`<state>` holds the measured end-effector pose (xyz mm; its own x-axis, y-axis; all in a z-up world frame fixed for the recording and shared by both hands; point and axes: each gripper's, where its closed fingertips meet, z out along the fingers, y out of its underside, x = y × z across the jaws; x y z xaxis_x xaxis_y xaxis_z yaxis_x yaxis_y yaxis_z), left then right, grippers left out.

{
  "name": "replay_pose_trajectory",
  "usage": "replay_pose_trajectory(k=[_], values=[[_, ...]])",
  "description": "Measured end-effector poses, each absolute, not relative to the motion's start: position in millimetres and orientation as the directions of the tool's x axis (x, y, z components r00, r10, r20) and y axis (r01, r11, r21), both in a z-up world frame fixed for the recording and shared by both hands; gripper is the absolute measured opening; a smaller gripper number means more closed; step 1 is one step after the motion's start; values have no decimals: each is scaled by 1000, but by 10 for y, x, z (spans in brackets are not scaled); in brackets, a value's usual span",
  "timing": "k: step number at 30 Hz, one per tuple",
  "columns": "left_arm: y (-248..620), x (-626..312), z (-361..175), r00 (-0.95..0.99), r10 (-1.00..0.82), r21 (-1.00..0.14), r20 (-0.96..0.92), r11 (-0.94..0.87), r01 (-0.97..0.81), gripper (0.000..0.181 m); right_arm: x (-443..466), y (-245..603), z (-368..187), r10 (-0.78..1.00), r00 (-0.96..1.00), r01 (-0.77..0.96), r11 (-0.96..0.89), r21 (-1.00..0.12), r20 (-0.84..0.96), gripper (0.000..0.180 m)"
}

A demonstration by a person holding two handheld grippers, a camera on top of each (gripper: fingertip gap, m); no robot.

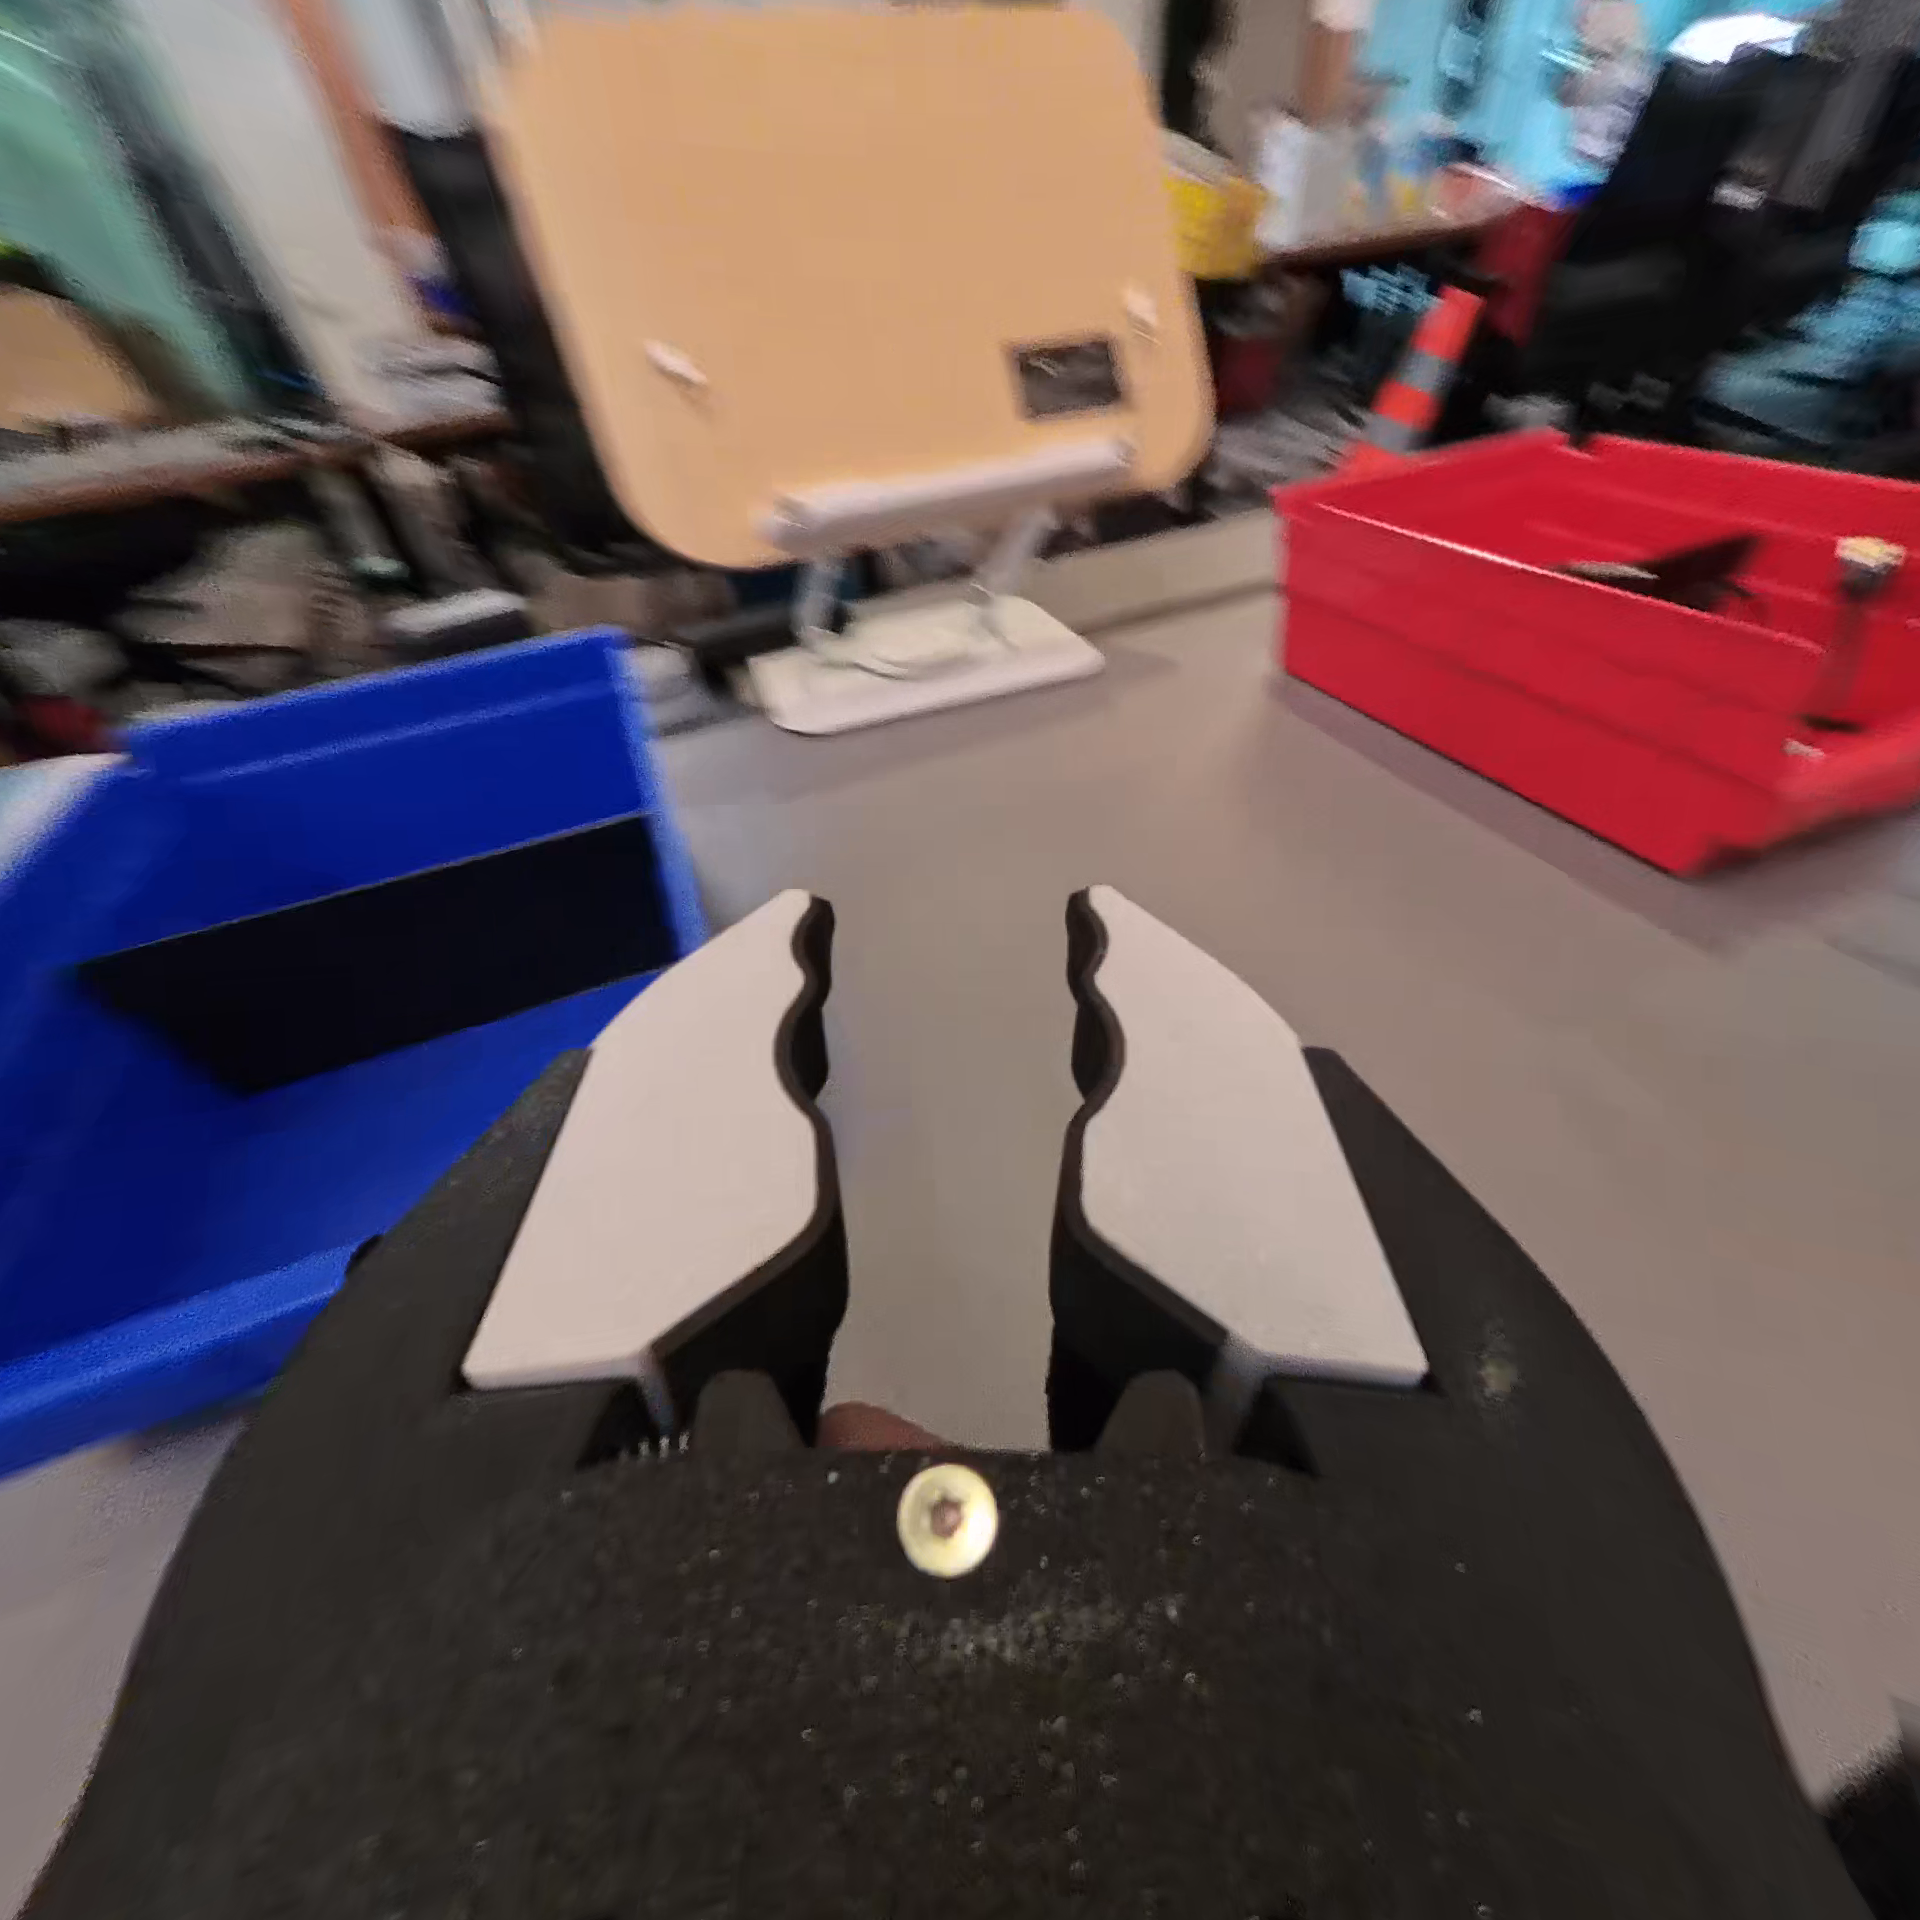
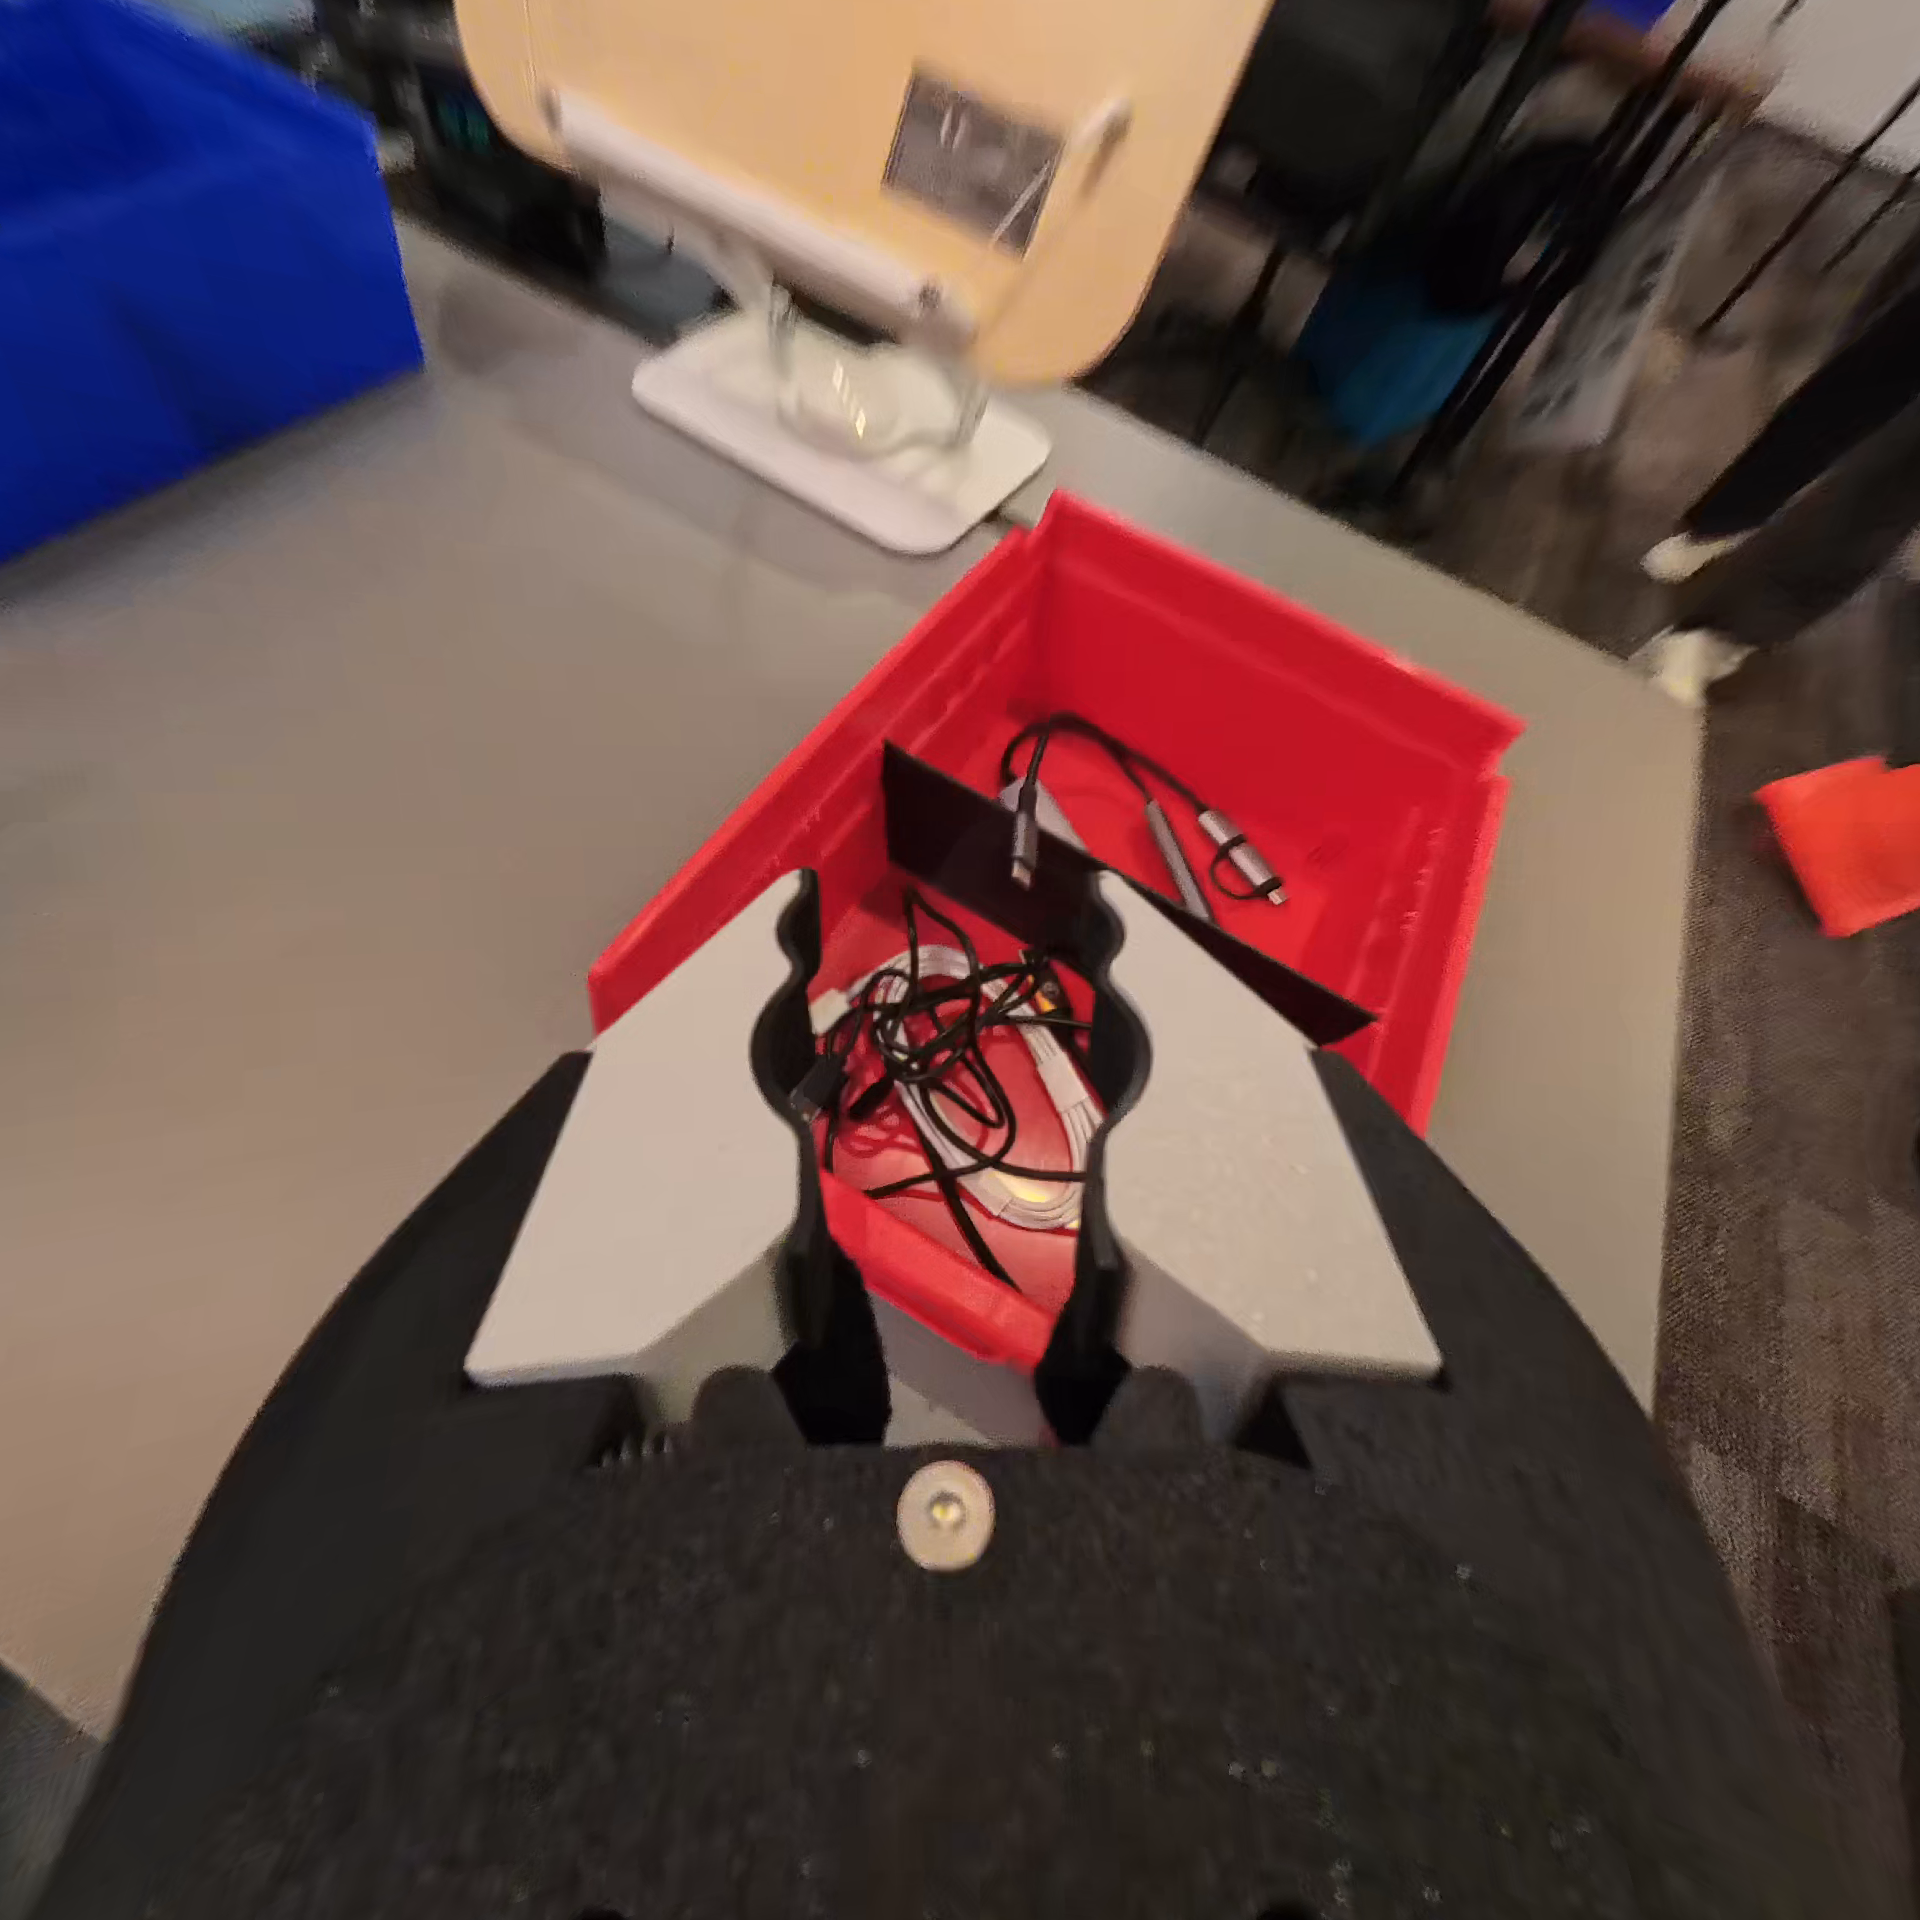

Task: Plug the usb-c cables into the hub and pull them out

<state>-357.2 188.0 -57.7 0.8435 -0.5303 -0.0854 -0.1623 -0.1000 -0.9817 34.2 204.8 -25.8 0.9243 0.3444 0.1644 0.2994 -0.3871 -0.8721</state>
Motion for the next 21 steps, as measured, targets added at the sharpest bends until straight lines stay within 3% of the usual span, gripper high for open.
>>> replay_pose_trajectory(k=[3,8,10,14,21], values=[[1794,-4027,-559,924,-359,-983,-133,-70,-169,45,311,1796,-243,254,959,204,-295,-933,130,49],[1870,-4530,-905,956,-291,-969,-49,-219,-116,41,237,1533,-1090,83,996,37,-338,-940,9,53],[1971,-4687,-1039,960,-271,-957,-75,-251,-145,40,105,1491,-1247,92,996,30,-324,-945,0,53],[2110,-4909,-1223,956,-237,-920,-170,-309,-240,35,146,1551,-1135,40,995,103,-265,-959,96,53],[2062,-4905,-1444,962,-265,-885,-63,-432,-177,34,339,1624,-1233,-6,999,-49,-304,-952,-50,53]])
